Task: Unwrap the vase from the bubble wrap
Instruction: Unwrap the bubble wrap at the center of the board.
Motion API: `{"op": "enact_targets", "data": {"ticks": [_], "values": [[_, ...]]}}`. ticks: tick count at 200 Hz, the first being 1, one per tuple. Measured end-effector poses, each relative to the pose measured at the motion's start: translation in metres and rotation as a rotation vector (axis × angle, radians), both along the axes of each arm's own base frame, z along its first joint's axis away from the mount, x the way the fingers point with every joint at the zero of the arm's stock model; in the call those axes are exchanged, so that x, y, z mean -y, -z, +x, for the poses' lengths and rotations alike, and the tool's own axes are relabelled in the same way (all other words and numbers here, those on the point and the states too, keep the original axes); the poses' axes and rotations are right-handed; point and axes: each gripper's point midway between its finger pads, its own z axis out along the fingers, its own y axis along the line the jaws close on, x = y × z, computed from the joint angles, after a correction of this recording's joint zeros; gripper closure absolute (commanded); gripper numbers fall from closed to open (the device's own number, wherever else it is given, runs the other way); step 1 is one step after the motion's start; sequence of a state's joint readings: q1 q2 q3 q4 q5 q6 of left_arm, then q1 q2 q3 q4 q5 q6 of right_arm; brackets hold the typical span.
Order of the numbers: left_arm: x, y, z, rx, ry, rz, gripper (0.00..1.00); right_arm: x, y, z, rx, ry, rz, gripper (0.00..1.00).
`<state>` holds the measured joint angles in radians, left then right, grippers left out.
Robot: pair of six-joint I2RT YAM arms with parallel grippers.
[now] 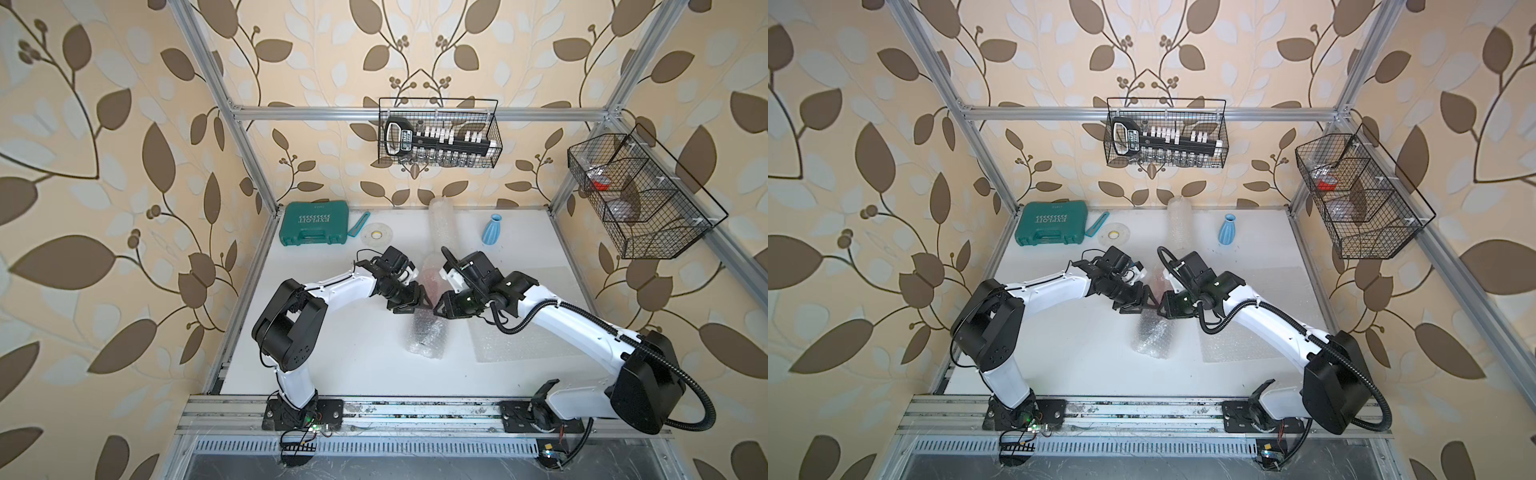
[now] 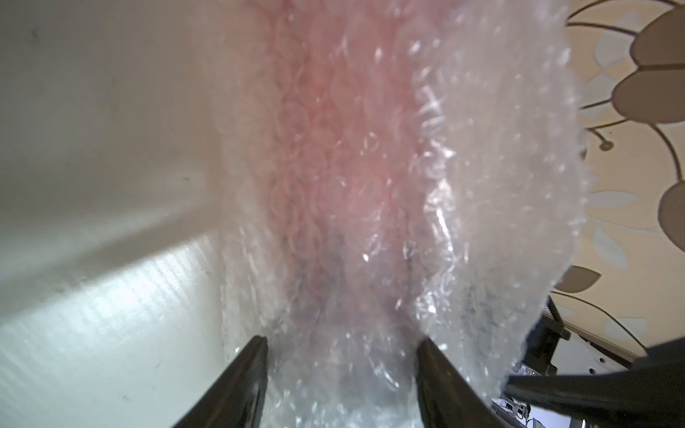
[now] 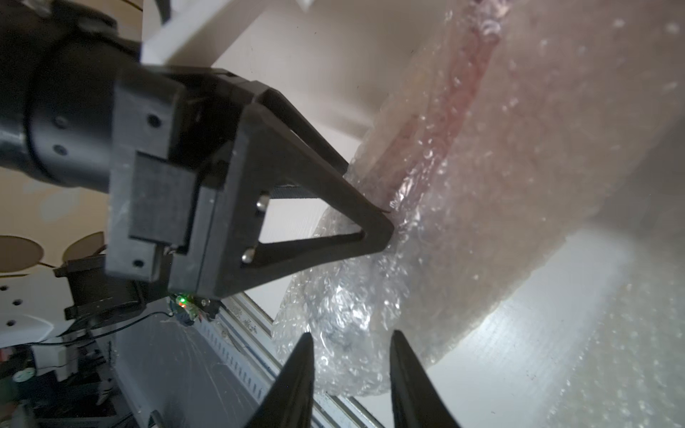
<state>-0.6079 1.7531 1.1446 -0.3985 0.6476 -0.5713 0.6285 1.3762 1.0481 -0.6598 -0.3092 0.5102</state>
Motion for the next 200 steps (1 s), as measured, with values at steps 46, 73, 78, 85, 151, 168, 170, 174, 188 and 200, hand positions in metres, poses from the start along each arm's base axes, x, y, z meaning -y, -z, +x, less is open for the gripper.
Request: {"op": "enact_targets", "data": {"ticks": [46,73,78,85,151,168,170,174,188,200], "values": [[0.000,0.000,-0.001,-0.008,-0.007,0.003,0.40,0.008,0.006,-0.010,-0.019,0.006,-0.118,0.55],[0.000,0.000,-0.001,-0.009,-0.008,0.002,0.40,0.007,0.016,-0.019,-0.048,-0.010,-0.182,0.54],[0.001,0.000,-0.001,-0.009,-0.007,0.002,0.40,0.007,0.018,-0.020,-0.053,-0.011,-0.193,0.54],[0.001,0.000,-0.002,-0.008,-0.005,0.002,0.40,0.007,0.020,-0.021,-0.059,-0.013,-0.205,0.54],[0.003,-0.001,-0.006,-0.008,0.002,0.003,0.41,0.006,0.023,-0.019,-0.063,0.022,-0.241,0.57],[0.003,-0.001,-0.005,-0.007,0.002,0.003,0.41,0.006,0.023,-0.018,-0.064,0.030,-0.241,0.58],[0.003,-0.001,-0.005,-0.007,0.002,0.003,0.41,0.006,0.023,-0.018,-0.064,0.031,-0.241,0.58],[0.003,-0.001,-0.006,-0.007,0.001,0.003,0.41,0.006,0.023,-0.018,-0.065,0.032,-0.242,0.59],[0.003,-0.001,-0.005,-0.006,0.001,0.004,0.41,0.006,0.024,-0.018,-0.066,0.035,-0.241,0.64],[0.002,-0.001,-0.005,-0.005,0.001,0.005,0.41,0.005,0.024,-0.018,-0.068,0.038,-0.240,0.69]]}}
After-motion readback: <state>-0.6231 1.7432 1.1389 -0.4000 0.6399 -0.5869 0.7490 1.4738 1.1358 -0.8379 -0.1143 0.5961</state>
